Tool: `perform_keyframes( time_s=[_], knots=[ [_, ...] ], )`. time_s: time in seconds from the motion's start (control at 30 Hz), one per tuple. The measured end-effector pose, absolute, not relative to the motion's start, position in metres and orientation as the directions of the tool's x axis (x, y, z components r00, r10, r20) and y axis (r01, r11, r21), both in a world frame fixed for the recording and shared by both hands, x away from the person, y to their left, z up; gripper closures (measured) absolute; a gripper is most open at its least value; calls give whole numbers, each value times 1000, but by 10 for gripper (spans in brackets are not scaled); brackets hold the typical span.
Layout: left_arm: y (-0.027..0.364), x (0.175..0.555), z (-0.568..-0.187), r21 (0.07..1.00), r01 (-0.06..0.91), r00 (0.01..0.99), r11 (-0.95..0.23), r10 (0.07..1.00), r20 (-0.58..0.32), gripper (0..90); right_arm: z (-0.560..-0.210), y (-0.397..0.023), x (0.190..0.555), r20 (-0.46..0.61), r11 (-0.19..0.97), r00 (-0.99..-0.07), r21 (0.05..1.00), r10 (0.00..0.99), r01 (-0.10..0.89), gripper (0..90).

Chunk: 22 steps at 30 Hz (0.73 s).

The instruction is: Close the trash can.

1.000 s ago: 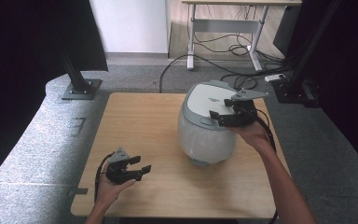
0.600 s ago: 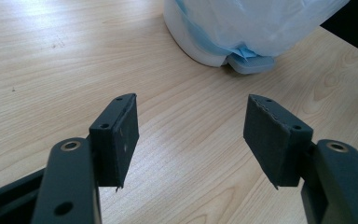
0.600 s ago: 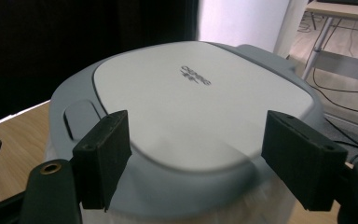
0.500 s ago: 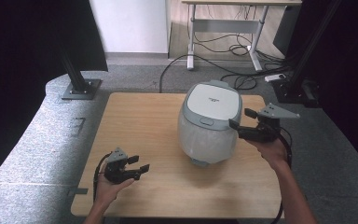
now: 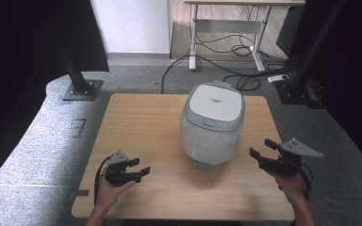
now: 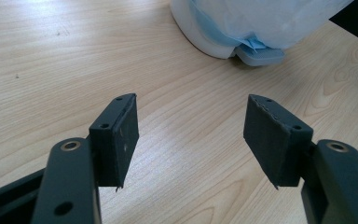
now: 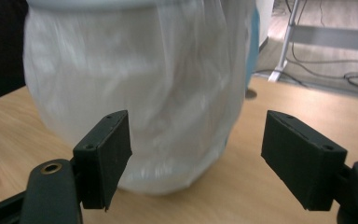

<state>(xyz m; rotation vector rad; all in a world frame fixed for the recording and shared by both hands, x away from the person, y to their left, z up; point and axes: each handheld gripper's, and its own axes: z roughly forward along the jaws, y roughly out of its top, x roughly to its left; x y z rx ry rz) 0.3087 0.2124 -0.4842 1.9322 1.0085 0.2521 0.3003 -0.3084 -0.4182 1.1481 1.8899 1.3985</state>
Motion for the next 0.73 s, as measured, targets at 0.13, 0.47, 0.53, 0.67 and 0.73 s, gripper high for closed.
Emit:
perform_keyframes(
  time_s=[0.13, 0.47, 0.53, 0.67, 0.73],
  knots=[
    [213, 309, -485, 797, 548, 645, -253, 735, -209, 358, -440, -314, 294, 95, 101, -494, 929, 864, 357, 231],
    [213, 309, -487, 793, 554, 640, -253, 739, -212, 358, -484, -325, 289, 133, 90, -450, 894, 883, 440, 233],
    [213, 309, -487, 793, 554, 640, -254, 739, -210, 358, -486, -326, 290, 138, 85, -449, 893, 883, 442, 233],
    [213, 309, -488, 793, 554, 638, -254, 741, -209, 356, -488, -325, 291, 133, 93, -449, 890, 883, 447, 233],
    [214, 309, -489, 791, 555, 636, -255, 743, -206, 354, -489, -324, 292, 127, 99, -451, 890, 884, 445, 233]
  ],
)
